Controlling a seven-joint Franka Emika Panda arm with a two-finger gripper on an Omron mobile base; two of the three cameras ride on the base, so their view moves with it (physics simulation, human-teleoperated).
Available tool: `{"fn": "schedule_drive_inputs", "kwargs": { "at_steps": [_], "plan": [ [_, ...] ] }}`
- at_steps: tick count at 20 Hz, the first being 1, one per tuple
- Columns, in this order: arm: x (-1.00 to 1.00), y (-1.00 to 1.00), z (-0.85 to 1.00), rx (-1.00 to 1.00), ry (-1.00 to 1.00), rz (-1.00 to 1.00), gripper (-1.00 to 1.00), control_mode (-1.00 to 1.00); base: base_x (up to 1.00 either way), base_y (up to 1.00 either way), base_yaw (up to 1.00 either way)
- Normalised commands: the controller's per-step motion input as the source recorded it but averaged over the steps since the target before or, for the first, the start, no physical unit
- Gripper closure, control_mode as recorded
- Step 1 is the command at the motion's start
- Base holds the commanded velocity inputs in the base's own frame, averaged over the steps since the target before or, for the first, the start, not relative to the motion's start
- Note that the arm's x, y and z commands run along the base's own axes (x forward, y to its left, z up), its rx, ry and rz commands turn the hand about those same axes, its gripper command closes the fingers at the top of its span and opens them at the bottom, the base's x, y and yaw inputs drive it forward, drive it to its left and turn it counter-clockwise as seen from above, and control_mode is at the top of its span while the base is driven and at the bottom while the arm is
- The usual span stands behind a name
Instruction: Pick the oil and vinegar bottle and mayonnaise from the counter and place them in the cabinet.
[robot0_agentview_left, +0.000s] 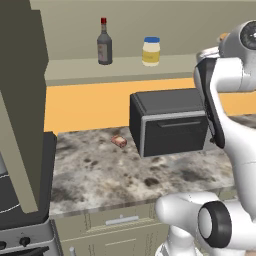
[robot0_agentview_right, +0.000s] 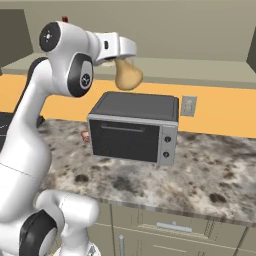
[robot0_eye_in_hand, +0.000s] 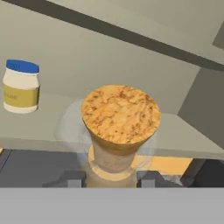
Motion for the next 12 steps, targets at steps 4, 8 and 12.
{"fn": "schedule_drive_inputs", "kwargs": {
  "at_steps": [4, 8, 12],
  "plan": [
    [0.08, 0.00, 0.36, 0.00, -0.13, 0.00, 1.00, -1.00, 0.00, 0.00, 0.00],
    [0.21, 0.00, 0.12, 0.00, -0.11, 0.00, 1.00, -1.00, 0.00, 0.00, 0.00],
    [0.32, 0.00, 0.00, 0.00, -0.06, 0.00, 1.00, -1.00, 0.00, 0.00, 0.00]
  ]
}}
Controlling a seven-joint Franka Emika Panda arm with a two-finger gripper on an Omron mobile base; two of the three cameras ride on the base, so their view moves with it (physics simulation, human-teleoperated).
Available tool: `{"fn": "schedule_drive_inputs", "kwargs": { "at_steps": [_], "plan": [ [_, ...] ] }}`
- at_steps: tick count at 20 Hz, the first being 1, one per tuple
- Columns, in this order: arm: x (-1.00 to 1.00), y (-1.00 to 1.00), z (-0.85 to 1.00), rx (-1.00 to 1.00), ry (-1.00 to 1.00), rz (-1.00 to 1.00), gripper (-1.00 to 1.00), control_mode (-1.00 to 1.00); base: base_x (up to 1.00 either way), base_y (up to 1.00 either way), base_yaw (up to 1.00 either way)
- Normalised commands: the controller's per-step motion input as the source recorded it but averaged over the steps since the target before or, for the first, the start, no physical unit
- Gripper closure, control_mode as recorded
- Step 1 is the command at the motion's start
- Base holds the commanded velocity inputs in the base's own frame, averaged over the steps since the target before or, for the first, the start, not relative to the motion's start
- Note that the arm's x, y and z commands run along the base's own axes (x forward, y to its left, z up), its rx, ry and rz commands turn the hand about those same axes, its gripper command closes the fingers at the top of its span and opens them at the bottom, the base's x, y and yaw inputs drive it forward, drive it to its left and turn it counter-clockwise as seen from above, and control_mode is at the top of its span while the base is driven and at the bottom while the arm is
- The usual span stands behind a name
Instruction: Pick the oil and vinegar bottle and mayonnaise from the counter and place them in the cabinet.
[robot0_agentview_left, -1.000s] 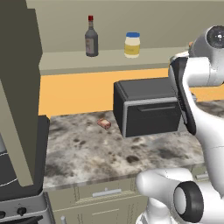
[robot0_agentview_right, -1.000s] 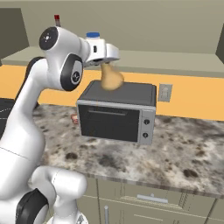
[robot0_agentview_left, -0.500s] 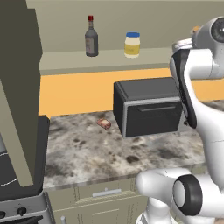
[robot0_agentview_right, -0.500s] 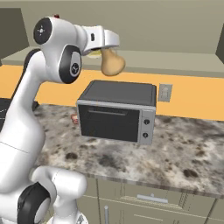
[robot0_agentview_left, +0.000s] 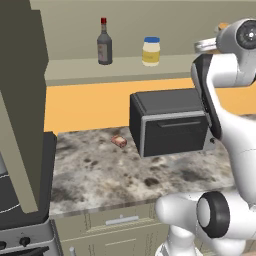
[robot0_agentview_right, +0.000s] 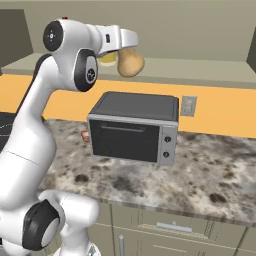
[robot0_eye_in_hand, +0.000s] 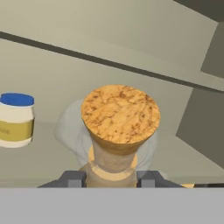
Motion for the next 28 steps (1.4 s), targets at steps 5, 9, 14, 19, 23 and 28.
{"fn": "schedule_drive_inputs", "kwargs": {
  "at_steps": [5, 9, 14, 19, 23, 28],
  "plan": [
    [0.42, 0.00, -0.03, 0.00, -0.01, 0.00, 1.00, -1.00, 0.00, 0.00, 0.00],
    [0.38, 0.00, -0.20, 0.00, 0.00, 0.00, 1.00, -1.00, 0.00, 0.00, 0.00],
    [0.26, 0.00, -0.14, 0.00, 0.00, 0.00, 1.00, -1.00, 0.00, 0.00, 0.00],
    [0.21, 0.00, -0.01, 0.00, 0.00, 0.00, 1.00, -1.00, 0.00, 0.00, 0.00],
    [0.21, 0.00, -0.02, 0.00, 0.00, 0.00, 1.00, -1.00, 0.00, 0.00, 0.00],
    [0.21, 0.00, -0.12, 0.00, 0.00, 0.00, 1.00, -1.00, 0.00, 0.00, 0.00]
  ]
}}
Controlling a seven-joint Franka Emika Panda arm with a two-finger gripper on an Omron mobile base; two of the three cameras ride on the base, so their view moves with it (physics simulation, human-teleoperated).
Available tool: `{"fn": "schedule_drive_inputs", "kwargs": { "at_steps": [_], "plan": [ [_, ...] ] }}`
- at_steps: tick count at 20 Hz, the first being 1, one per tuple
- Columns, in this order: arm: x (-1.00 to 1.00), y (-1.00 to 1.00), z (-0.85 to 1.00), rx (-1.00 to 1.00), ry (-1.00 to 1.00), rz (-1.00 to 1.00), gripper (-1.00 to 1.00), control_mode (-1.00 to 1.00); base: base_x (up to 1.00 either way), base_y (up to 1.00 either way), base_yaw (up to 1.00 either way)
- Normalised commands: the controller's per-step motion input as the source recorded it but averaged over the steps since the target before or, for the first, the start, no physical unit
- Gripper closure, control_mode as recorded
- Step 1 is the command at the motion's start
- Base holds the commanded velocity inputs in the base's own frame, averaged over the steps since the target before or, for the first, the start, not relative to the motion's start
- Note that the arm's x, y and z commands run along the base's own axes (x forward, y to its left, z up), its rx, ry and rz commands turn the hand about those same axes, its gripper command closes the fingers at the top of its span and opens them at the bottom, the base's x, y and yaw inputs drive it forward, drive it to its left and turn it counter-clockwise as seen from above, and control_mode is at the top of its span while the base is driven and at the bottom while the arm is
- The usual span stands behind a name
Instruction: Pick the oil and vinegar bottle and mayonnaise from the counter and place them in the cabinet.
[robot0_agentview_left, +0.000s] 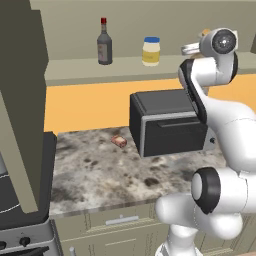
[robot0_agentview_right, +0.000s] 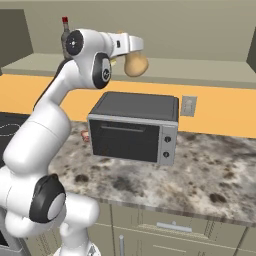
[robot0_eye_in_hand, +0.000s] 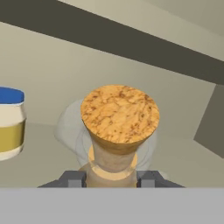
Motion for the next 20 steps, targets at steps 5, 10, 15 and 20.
{"fn": "schedule_drive_inputs", "kwargs": {
  "at_steps": [5, 10, 15, 20],
  "plan": [
    [0.25, -0.01, -0.14, 0.00, 0.00, 0.00, 1.00, -1.00, 0.00, 0.00, 0.00],
    [0.27, -0.04, -0.02, 0.00, 0.00, 0.00, 1.00, -1.00, 0.00, 0.00, 0.00],
    [0.29, -0.06, -0.01, 0.01, 0.00, 0.00, 1.00, -1.00, 0.00, 0.00, 0.00],
    [0.36, -0.05, -0.12, 0.02, 0.00, 0.00, 1.00, -1.00, 0.00, 0.00, 0.00]
  ]
}}
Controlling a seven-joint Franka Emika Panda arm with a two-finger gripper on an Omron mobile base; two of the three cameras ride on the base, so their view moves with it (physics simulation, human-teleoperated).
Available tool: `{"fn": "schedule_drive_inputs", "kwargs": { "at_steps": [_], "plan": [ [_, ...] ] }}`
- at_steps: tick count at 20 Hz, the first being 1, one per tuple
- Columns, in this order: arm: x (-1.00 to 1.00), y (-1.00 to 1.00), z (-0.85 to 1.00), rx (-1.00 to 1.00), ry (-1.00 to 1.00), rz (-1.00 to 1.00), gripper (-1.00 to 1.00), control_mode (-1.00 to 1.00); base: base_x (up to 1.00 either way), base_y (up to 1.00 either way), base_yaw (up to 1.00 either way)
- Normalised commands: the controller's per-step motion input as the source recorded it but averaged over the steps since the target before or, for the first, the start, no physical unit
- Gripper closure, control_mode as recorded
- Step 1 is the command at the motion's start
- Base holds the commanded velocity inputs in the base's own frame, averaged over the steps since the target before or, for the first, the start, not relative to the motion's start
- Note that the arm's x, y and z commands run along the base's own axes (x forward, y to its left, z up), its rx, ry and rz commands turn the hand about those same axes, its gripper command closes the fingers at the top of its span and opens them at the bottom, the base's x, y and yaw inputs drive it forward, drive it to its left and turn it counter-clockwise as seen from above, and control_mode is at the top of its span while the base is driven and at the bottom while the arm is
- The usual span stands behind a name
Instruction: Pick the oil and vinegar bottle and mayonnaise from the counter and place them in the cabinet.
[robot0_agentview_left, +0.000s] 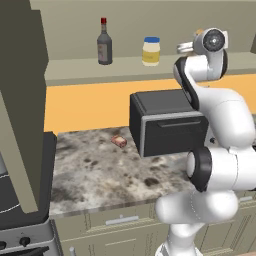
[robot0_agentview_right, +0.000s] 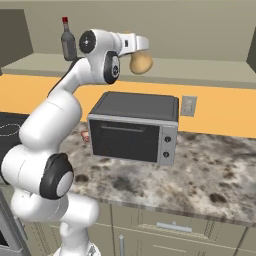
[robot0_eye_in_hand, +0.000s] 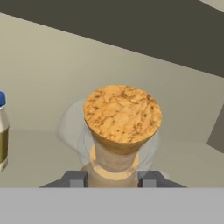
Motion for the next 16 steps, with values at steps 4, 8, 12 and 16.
{"fn": "schedule_drive_inputs", "kwargs": {
  "at_steps": [4, 8, 12, 16],
  "plan": [
    [0.39, -0.04, -0.27, 0.04, 0.00, 0.00, 1.00, -1.00, 0.00, 0.00, 0.00],
    [0.30, -0.04, -0.38, 0.06, 0.00, 0.00, 1.00, -1.00, 0.00, 0.00, 0.00],
    [0.29, -0.08, -0.45, 0.06, 0.00, 0.00, 1.00, -1.00, 0.00, 0.00, 0.00],
    [0.23, -0.10, -0.40, 0.04, 0.00, 0.00, 1.00, -1.00, 0.00, 0.00, 0.00]
  ]
}}
